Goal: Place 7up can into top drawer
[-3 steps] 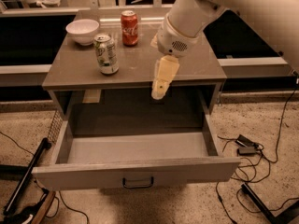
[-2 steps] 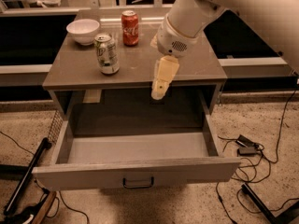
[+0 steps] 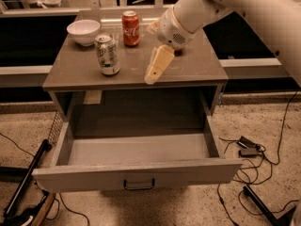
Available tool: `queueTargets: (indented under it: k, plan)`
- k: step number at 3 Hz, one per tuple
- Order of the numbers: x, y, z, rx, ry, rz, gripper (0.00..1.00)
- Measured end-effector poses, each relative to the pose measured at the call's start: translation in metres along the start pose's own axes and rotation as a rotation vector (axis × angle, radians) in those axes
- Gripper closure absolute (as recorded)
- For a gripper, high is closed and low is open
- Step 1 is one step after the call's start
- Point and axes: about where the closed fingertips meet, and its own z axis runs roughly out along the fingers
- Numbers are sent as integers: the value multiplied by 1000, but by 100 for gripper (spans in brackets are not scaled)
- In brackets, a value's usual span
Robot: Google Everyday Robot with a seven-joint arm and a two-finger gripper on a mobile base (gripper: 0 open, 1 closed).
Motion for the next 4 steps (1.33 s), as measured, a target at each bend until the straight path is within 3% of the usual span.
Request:
queueTargets:
  k: [1, 2, 3, 4]
  plan:
    - [-9, -26, 4, 61, -114, -16, 0]
    - [-19, -56, 20, 111, -243, 10, 0]
    - [-30, -77, 52, 96, -363, 81, 0]
    - [-38, -83, 76, 62, -431, 184, 0]
